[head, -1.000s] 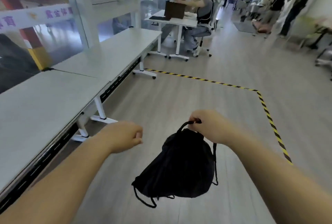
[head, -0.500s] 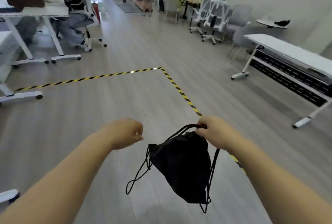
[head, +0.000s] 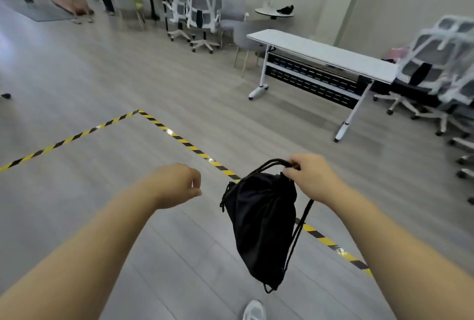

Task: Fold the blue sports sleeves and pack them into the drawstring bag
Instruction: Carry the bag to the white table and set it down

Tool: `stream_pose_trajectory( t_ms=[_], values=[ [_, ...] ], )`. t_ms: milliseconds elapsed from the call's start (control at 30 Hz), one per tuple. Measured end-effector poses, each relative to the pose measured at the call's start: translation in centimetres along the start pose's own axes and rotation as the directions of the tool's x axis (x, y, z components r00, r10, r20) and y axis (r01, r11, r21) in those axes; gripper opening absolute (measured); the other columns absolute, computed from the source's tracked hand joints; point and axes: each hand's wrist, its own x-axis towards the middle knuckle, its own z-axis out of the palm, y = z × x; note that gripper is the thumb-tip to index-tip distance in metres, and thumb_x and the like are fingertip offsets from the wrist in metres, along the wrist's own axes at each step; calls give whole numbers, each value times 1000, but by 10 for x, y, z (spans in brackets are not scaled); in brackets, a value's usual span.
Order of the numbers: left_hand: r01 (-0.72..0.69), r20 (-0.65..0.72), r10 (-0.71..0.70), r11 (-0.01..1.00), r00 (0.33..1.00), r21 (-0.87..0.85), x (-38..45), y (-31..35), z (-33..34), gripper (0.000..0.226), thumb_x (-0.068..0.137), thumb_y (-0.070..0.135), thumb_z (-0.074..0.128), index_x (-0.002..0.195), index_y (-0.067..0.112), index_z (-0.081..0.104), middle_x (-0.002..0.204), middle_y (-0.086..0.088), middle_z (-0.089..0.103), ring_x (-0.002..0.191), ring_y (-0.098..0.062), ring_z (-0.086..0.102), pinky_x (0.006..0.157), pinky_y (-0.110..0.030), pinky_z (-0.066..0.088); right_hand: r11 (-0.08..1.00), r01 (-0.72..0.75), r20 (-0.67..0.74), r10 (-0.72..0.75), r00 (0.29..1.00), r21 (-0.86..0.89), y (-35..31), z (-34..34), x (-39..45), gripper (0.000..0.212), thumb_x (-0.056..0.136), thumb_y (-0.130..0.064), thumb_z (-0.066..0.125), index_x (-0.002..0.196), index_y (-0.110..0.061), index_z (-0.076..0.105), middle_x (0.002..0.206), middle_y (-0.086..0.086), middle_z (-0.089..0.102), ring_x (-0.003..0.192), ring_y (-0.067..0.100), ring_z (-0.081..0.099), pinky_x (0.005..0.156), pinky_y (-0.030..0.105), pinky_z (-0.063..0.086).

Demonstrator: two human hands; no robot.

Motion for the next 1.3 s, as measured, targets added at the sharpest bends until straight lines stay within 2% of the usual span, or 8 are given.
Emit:
stream_pose_trajectory(
  t_ms=[100,333,433,633,833,1033,1200,1300],
  values=[
    [-33,4,33,999,999,10,61,13,-12,20,91,42,52,99,26,62,102,6,58,90,-15,53,75,-28,44,1000,-19,-58,20,998,19,21,-14,47,17,89,-16,55,88,-2,64,87,15,65,82,33,58,70,41,47],
    [-75,-22,75,997,997,21,208,40,-50,20,91,42,52,98,26,62,104,3,62,88,-15,53,76,-30,47,999,-47,-82,49,995,26,66,-56,172,18,87,-18,57,82,-2,63,82,16,66,81,34,59,70,41,48],
    [-94,-13,94,996,996,2,264,46,-66,20,90,42,52,96,26,62,104,4,63,91,-15,55,78,-33,50,996,-82,-95,86,992,40,82,-77,223,15,87,-19,58,81,-7,64,79,8,63,79,30,59,70,38,48],
    [-133,-4,133,991,991,12,381,35,-94,17,89,44,54,91,29,62,102,5,63,91,-16,58,74,-31,49,987,-156,-117,160,980,41,107,-103,323,24,88,-18,59,65,-14,54,67,-1,51,63,18,46,57,30,36],
    [-212,35,210,975,977,63,515,11,-134,21,90,46,52,96,29,62,103,5,62,89,-15,56,74,-30,46,979,-204,-157,204,966,20,123,-117,430,20,91,-18,57,82,-1,62,75,7,58,66,19,48,56,29,37],
    [-293,32,291,953,956,74,648,-10,-187,21,89,45,53,95,27,63,99,5,61,88,-16,53,75,-29,45,960,-276,-215,280,936,47,133,-140,539,16,91,-21,59,81,-9,65,80,8,64,77,27,58,61,31,42],
    [-329,51,327,942,944,67,742,-12,-215,21,89,44,53,96,26,63,93,9,57,89,-15,53,70,-29,40,952,-293,-237,305,922,88,145,-157,621,14,92,-22,58,80,-19,65,73,-2,60,69,16,54,57,26,39],
    [-335,62,331,939,942,72,796,-8,-226,20,89,44,53,95,28,62,95,9,58,88,-15,54,71,-29,41,951,-297,-217,308,926,82,156,-167,670,13,92,-22,57,82,-21,64,76,-3,61,74,16,57,60,25,42]
  ],
)
